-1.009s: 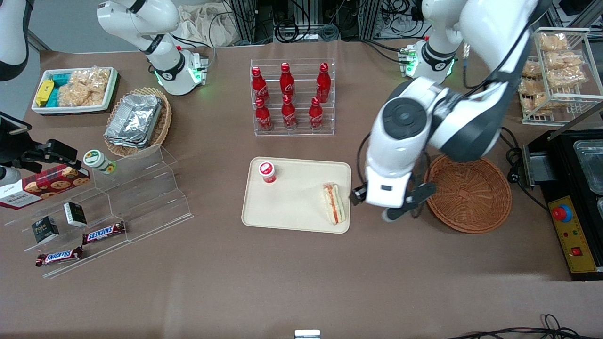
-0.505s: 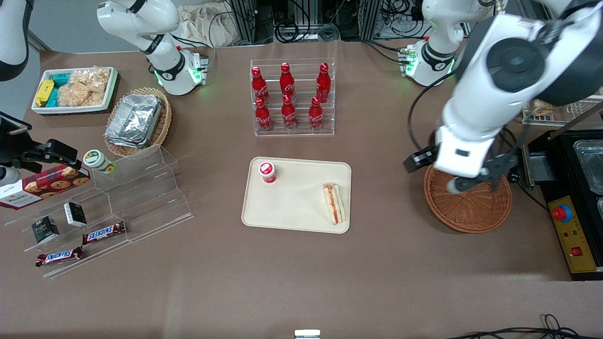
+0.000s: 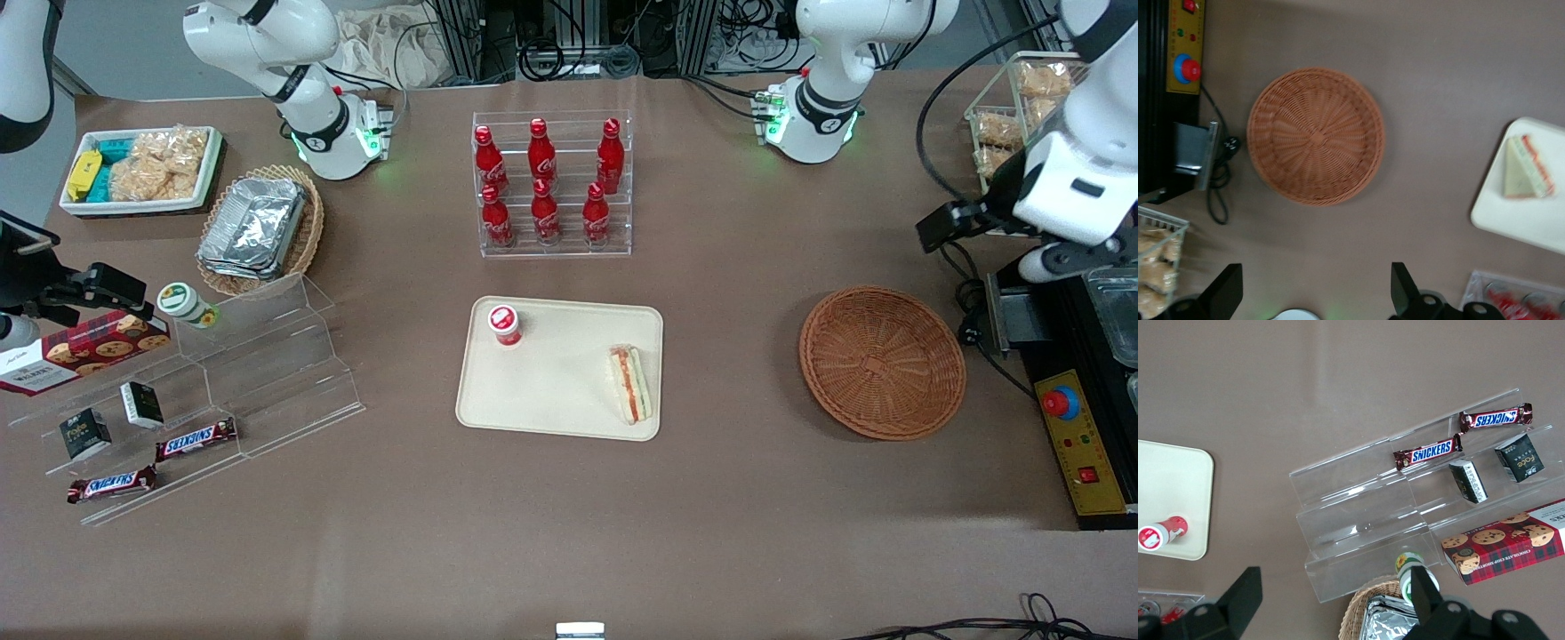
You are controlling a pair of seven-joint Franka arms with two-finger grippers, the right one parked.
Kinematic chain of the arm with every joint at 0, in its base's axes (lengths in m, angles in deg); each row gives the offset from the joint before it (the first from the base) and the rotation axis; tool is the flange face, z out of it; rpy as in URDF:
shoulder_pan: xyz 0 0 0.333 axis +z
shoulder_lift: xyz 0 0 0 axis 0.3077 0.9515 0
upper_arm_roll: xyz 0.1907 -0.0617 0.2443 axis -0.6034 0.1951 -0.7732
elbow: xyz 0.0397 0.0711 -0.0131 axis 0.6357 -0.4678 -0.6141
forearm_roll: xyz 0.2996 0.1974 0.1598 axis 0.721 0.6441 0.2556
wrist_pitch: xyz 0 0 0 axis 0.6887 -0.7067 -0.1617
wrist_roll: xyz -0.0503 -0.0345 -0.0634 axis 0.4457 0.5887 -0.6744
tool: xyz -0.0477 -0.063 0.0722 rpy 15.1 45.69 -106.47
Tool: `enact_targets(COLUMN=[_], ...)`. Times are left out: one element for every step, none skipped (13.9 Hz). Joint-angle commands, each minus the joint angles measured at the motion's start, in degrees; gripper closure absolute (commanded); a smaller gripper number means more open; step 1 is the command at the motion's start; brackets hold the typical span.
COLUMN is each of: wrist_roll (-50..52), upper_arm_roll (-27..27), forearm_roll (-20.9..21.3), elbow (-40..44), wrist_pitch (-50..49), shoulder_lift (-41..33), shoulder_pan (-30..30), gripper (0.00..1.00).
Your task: Place sandwich from basket to tray
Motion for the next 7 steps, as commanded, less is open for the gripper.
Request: enact_targets(wrist_roll=[-5.33, -7.00, -7.88, -8.07, -8.76, -9.38, -8.78], upper_arm_roll=[-3.33, -4.30, -5.01, -5.27, -5.36, -5.28, -5.45], forearm_roll=[-0.84, -0.84, -0.84, -0.84, -0.50, -0.41, -0.75], elbow=[-7.40, -8.64, -9.09, -8.65, -8.39, -7.43, -6.38], wrist_pitch=[0.78, 0.78, 0.69, 0.35, 0.17, -0.09, -0.62], shoulder_lift=[-6.74, -7.97, -8.68, -8.60, -8.34, -7.81, -7.11], shoulder_pan=[-1.36, -1.36, -1.27, -1.27, -1.27, -1.35, -1.27], gripper=[0.00, 0.00, 0.00, 0.00, 0.00, 0.00, 0.00])
